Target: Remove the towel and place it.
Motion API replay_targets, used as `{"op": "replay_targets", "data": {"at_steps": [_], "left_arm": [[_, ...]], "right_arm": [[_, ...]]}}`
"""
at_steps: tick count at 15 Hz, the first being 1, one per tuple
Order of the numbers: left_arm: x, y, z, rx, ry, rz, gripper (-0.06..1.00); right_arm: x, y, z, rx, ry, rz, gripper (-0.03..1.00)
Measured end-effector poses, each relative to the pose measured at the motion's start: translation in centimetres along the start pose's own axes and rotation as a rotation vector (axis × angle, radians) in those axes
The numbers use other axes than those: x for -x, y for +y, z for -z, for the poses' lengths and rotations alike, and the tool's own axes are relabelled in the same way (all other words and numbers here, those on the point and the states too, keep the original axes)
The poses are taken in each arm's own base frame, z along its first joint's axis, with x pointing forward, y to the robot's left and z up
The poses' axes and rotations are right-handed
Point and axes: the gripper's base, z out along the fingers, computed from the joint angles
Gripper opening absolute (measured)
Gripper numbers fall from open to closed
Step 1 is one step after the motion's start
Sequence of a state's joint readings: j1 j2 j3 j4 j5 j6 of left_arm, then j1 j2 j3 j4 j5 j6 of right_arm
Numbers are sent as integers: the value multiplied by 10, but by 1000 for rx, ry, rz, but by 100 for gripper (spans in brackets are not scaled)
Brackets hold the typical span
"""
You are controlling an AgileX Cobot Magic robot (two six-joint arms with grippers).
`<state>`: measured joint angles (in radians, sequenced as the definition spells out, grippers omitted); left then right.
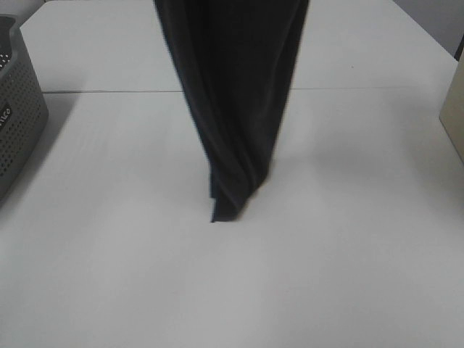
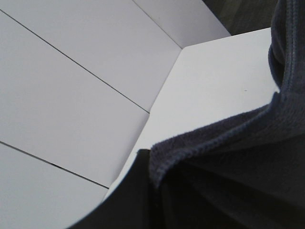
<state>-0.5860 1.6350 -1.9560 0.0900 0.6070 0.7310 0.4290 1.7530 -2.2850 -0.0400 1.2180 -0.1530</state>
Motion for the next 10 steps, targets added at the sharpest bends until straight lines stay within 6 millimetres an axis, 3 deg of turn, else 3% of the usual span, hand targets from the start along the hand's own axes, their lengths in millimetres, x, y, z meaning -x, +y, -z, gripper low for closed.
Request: {"op": "replay_targets", "data": {"at_steps": [4, 6, 10], "left_arm": [[-20, 17, -33, 164, -71, -24, 0], [-29, 27, -55, 307, -185, -36, 0], [-53, 27, -89, 429, -275, -49, 0]], "right_arm": [[7, -11, -27, -127, -16, 66, 2], [21, -17, -47, -213, -168, 120, 2], [35, -22, -70, -309, -354, 146, 2]]}}
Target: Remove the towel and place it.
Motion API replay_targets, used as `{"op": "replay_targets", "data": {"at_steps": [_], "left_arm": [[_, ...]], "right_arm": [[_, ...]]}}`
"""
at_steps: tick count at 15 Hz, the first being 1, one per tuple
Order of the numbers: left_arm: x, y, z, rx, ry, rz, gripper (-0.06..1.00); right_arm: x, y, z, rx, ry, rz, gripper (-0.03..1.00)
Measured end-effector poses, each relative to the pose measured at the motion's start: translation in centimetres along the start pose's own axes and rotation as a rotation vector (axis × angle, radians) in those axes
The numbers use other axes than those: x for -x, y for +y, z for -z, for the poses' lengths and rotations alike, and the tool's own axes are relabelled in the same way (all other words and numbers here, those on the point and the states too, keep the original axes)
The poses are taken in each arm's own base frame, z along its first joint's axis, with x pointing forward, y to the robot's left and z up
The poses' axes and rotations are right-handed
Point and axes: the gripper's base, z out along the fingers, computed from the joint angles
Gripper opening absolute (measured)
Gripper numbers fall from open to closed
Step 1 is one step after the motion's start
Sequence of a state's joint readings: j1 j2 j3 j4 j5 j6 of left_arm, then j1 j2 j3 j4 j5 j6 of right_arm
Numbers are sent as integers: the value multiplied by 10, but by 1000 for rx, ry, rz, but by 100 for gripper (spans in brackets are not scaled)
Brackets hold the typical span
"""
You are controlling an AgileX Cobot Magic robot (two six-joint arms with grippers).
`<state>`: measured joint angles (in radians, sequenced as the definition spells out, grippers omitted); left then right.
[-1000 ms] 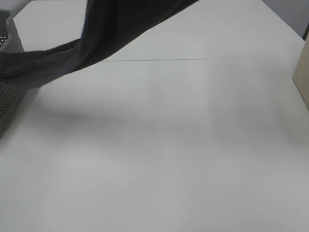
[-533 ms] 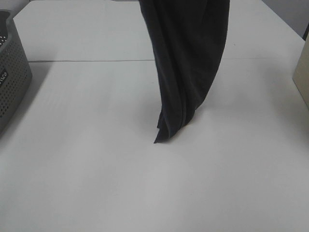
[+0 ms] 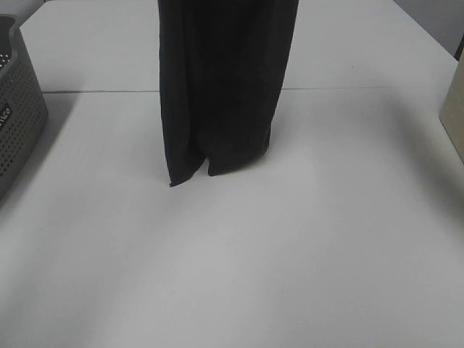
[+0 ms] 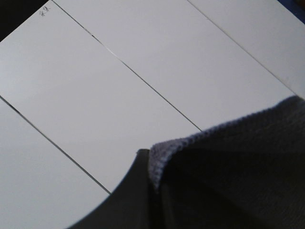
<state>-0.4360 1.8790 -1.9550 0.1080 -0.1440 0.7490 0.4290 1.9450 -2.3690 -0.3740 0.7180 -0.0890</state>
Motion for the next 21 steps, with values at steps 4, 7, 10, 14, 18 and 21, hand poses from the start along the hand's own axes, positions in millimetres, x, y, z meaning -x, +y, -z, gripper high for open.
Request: {"op": "replay_targets", "data": {"at_steps": [4, 7, 10, 14, 18, 21], "left_arm": [[-24, -10, -13, 113, -88, 13, 0], [-39, -2, -14, 202, -112, 58, 0], [-64, 0, -17, 239, -93, 53, 0], [-78, 5, -29, 292, -114, 40, 0], [-78, 10, -53, 357, -181, 28, 0], [-80, 9, -63, 362, -186, 18, 0]], "right_arm": [[5, 1, -12, -53, -137, -14, 2], [5, 3, -22, -85, -205, 6, 2], [-3, -1, -38, -91, -261, -62, 2], [-10, -4, -50, -83, -306, -118, 2], [-13, -26, -54, -105, -417, -121, 2], [-16, -35, -56, -116, -432, -128, 2]]}}
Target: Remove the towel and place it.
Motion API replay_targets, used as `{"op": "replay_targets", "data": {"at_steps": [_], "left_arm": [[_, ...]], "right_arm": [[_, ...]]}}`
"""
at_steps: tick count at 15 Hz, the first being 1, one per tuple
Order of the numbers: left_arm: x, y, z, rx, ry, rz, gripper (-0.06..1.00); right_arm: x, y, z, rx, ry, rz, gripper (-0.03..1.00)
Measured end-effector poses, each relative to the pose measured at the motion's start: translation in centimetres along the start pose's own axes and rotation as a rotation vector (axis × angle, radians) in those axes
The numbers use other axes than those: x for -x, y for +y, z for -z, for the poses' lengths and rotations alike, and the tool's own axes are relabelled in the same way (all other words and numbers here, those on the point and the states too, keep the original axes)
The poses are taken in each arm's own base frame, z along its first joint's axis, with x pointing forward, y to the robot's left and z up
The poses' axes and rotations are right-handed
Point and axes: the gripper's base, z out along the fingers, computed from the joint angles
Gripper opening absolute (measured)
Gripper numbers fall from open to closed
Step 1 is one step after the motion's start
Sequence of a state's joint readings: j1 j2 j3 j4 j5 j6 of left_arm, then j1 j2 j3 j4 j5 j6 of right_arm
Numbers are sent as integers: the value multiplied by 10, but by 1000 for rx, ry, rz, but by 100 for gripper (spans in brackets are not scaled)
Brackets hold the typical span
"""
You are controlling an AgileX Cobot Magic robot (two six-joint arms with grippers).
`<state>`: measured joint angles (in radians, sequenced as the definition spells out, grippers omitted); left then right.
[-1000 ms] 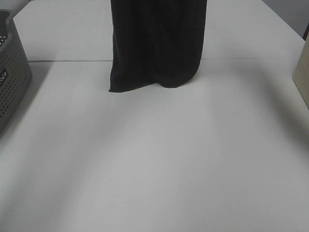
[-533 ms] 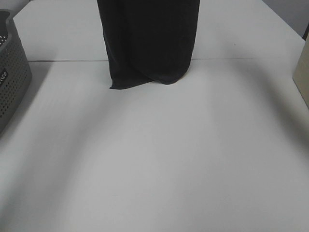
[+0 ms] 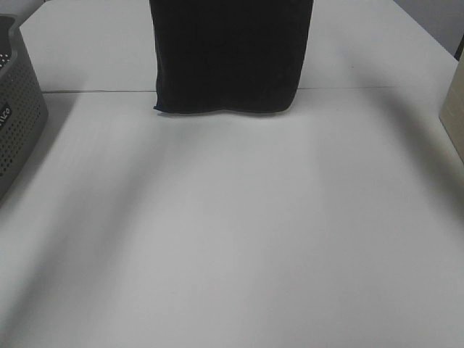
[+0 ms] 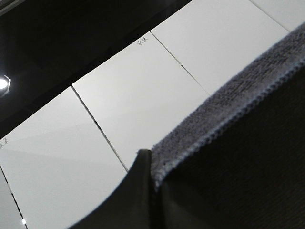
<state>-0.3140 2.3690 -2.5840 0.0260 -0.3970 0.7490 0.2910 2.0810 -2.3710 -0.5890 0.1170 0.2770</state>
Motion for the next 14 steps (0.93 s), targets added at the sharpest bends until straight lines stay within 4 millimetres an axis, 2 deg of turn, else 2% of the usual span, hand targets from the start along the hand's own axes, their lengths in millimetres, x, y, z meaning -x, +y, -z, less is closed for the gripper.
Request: {"op": "replay_targets", "data": {"at_steps": [5, 9, 14], "left_arm": [[-11, -13, 1, -49, 22, -56, 0], [-24, -2, 1, -36, 36, -74, 0], [-25, -3, 1, -43, 42, -74, 0]], "right_arm": [[-24, 7, -9, 12, 40, -12, 2], [-21, 9, -10, 34, -28, -18, 2], [-21, 9, -10, 34, -27, -18, 2]]}}
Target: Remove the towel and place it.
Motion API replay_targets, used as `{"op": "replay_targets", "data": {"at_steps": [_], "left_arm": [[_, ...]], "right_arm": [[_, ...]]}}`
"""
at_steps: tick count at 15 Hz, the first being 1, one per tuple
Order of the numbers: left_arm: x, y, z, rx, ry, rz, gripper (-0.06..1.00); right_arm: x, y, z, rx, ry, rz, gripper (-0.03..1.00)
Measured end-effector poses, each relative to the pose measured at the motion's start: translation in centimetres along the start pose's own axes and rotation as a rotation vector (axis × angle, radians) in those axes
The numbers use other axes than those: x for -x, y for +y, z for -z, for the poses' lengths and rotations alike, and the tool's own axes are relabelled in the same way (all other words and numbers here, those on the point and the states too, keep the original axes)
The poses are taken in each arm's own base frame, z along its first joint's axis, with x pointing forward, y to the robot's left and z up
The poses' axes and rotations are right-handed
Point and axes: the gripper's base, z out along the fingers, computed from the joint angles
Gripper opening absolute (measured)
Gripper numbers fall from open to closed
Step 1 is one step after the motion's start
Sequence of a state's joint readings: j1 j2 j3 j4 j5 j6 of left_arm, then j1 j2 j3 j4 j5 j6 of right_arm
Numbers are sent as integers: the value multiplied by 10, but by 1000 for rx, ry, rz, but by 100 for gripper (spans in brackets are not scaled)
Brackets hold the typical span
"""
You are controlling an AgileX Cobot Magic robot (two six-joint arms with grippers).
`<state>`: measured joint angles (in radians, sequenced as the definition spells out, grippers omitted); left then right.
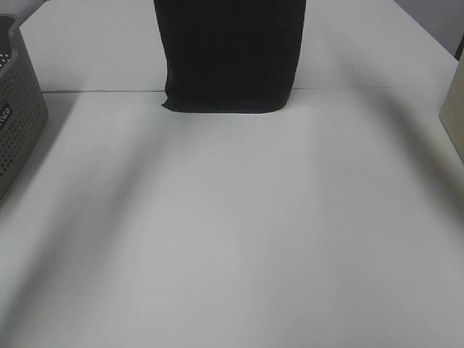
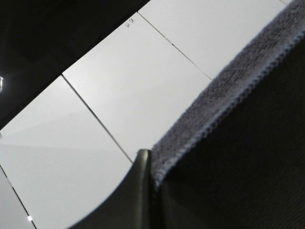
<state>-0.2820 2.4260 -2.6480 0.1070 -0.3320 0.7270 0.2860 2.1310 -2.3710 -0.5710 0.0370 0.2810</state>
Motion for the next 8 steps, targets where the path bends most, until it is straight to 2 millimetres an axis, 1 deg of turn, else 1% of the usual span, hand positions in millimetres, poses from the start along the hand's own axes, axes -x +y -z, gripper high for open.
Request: {"op": "replay_targets", "data": {"at_steps": [1, 3, 6, 8], "left_arm": [[-3, -2, 0, -29, 32, 3, 0], [-10, -11, 1, -115, 133, 53, 0], [-20, -29, 9, -295, 362, 154, 0], [-18, -27, 16, -402, 527, 210, 0]], "right_arm": [[-2, 0, 0, -5, 19, -13, 2], [-11, -1, 1, -26, 124, -78, 2], [-34, 0, 7, -46, 386, -205, 2], [-49, 9, 15, 16, 581, -248, 2]]}}
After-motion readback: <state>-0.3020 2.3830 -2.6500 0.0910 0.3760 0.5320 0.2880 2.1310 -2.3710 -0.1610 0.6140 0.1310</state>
